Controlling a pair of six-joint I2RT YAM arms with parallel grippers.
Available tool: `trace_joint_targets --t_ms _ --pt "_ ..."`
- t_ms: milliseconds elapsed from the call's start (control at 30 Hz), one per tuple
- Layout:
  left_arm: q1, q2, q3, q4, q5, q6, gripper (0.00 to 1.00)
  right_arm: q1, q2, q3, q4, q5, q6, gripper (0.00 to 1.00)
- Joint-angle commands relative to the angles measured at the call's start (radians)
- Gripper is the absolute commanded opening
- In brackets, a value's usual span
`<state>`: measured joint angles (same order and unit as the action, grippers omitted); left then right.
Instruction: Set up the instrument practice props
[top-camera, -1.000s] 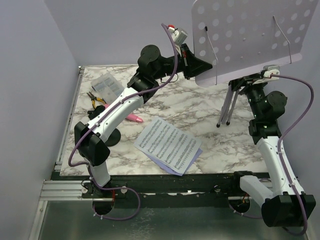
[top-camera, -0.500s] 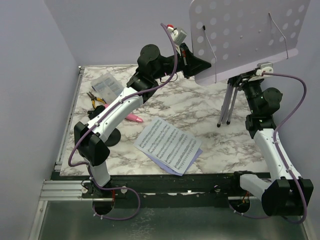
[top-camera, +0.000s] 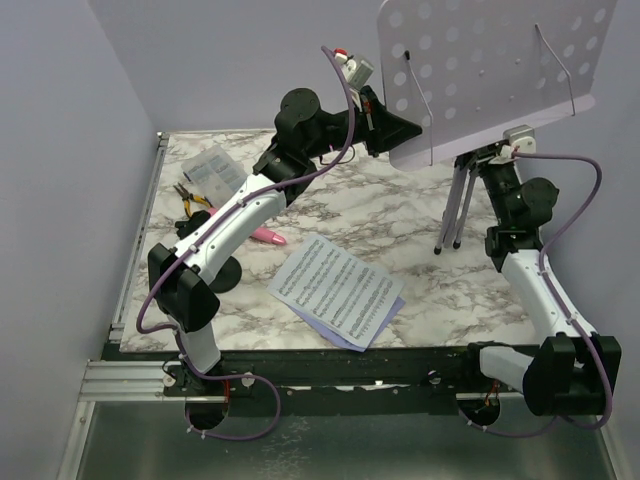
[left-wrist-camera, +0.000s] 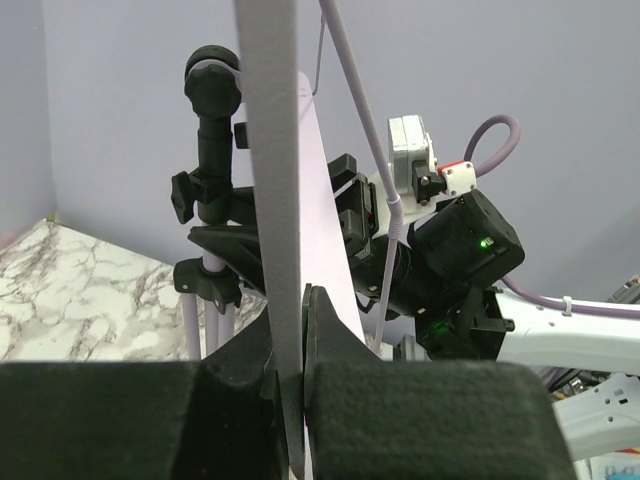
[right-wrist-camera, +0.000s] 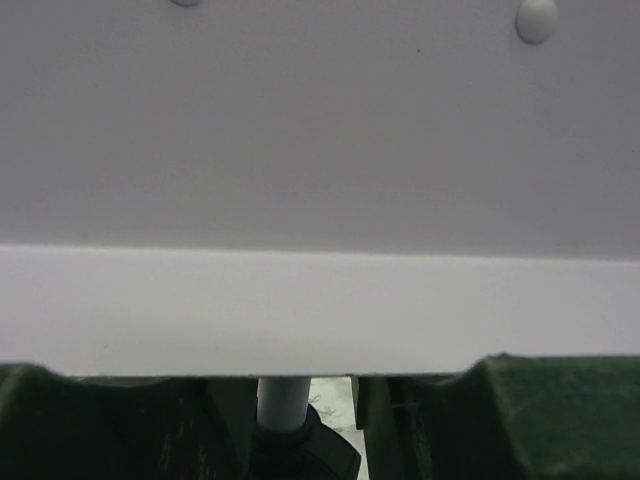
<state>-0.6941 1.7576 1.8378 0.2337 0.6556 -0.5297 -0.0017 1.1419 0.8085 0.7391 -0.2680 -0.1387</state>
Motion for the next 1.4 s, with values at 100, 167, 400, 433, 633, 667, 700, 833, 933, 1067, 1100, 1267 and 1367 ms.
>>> trace_joint_targets --t_ms 100,167,400,433,633,667,700,833,933,1067,1100,1267,1367 --pt "-0.038 -0.054 0.047 -0.049 0.154 -0.038 0.00 0.002 0.057 0.079 0.025 -0.057 -0.009 0.16" --pt "-0.039 -0.056 0.063 -0.105 0.121 -0.027 0.00 0.002 0.053 0.084 0.018 -0.083 0.000 0.01" --pt "-0.021 -0.184 0.035 -0.403 0.005 0.168 0.95 0.002 -0.038 0.022 0.095 -0.084 0.078 0.01" --pt "-0.010 -0.214 0.007 -0.417 -0.001 0.184 0.98 0.001 -0.053 0.016 0.097 -0.069 0.082 0.01" --pt "0.017 -0.458 -0.199 -0.429 -0.198 0.256 0.99 0.001 -0.103 -0.014 0.122 0.029 0.186 0.01" --pt "0.019 -0.494 -0.237 -0.425 -0.257 0.254 0.99 0.001 -0.112 -0.018 0.127 0.043 0.202 0.00" --pt "0.019 -0.533 -0.285 -0.416 -0.317 0.239 0.99 0.001 -0.121 -0.028 0.136 0.059 0.221 0.01" --pt "0.019 -0.660 -0.494 -0.357 -0.477 0.126 0.99 0.001 -0.168 -0.046 0.144 0.095 0.310 0.01" --pt "0.019 -0.692 -0.639 -0.274 -0.414 0.038 0.99 0.002 -0.199 -0.047 0.149 0.099 0.354 0.01" --pt "0.016 -0.656 -0.799 -0.095 -0.230 -0.078 0.99 0.001 -0.229 -0.022 0.120 0.085 0.394 0.01" --pt "0.012 -0.641 -0.835 -0.039 -0.210 -0.121 0.99 0.002 -0.234 -0.012 0.111 0.077 0.398 0.01" --pt "-0.109 -0.506 -0.908 0.134 -0.303 -0.160 0.99 0.002 -0.273 -0.045 0.158 0.076 0.421 0.01" --pt "-0.221 -0.399 -0.847 0.151 -0.432 -0.096 0.95 0.002 -0.287 -0.065 0.178 0.073 0.444 0.01"
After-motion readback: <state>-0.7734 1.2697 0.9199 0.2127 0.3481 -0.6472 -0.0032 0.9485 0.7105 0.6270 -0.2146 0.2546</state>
